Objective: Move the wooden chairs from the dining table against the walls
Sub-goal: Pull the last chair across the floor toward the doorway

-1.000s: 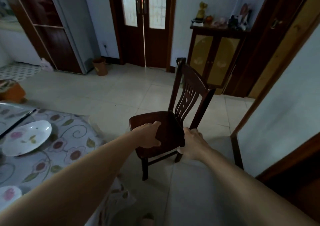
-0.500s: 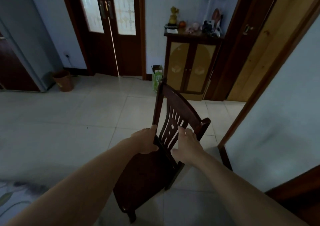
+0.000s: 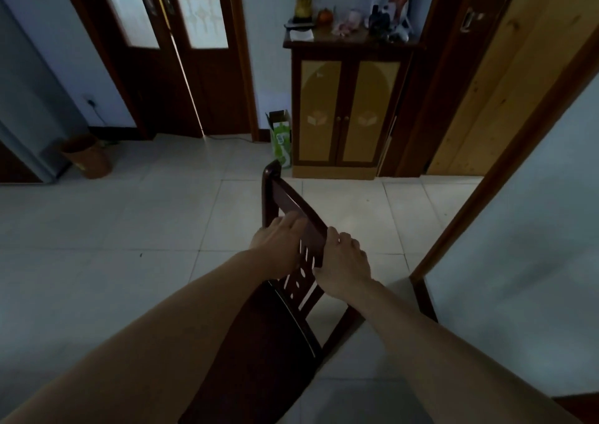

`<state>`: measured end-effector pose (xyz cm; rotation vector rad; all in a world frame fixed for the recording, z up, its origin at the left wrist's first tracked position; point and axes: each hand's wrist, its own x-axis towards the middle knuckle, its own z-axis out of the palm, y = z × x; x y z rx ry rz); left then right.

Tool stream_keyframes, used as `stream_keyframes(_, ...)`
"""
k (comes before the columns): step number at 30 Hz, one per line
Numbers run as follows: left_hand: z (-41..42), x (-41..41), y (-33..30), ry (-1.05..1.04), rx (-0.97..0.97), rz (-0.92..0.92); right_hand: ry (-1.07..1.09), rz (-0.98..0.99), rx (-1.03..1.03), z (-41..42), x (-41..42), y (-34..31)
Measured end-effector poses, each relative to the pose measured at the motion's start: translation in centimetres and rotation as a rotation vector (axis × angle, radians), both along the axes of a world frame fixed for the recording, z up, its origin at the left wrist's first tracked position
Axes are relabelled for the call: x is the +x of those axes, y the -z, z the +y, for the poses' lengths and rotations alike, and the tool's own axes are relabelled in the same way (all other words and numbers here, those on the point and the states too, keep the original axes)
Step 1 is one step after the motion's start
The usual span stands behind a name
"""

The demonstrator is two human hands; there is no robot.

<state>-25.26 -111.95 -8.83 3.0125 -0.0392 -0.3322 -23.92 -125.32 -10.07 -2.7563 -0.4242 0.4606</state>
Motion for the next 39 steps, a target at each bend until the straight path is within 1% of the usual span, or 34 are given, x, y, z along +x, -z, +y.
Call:
stream_keyframes(2, 0.0, 2.2, 0.6, 0.049, 0.075, 0.000, 0.005, 0.045, 0.002, 0.1, 1.2, 0.8)
stream_keyframes(5, 0.2, 5.1, 1.6, 0.148, 0.206, -0.003, 0.040, 0.072, 0.084, 0.5, 2.8, 1.7)
stream_keyframes(7, 0.4, 6.7, 2.2, 0.227, 0.260, -0.013, 0.085, 0.121, 0.135, 0.6, 3.8, 2.1)
stream_keyframes(13, 2.2, 10.5, 3.4, 0.343, 0.221, -0.107, 0.182, 0.283, 0.209, 1.3, 6.2, 3.2)
stream_keyframes(16, 2.9, 11.9, 3.4, 0.434, 0.307, -0.110, 0.257, 0.403, 0.195, 1.9, 7.2, 2.9)
stream_keyframes(18, 3.3, 12.7, 3.3, 0.497, 0.373, -0.114, 0.276, 0.441, 0.177, 2.2, 7.6, 2.7)
stream_keyframes(25, 4.2, 14.0, 2.3, 0.654, 0.406, -0.001, 0.303, 0.446, 0.210, 2.4, 6.4, 2.5)
stream_keyframes(28, 3.7, 13.9, 1.0, 0.719, 0.442, 0.010, 0.338, 0.433, 0.236, 2.1, 5.6, 1.8)
stream_keyframes(34, 0.8, 15.0, -2.9, 0.806, 0.473, -0.050, 0.406, 0.335, 0.283, -0.5, 4.9, -1.6)
stream_keyframes(39, -5.3, 16.5, -5.2, 0.920, 0.467, -0.140, 0.538, 0.277, 0.324, -5.0, 4.6, -3.4)
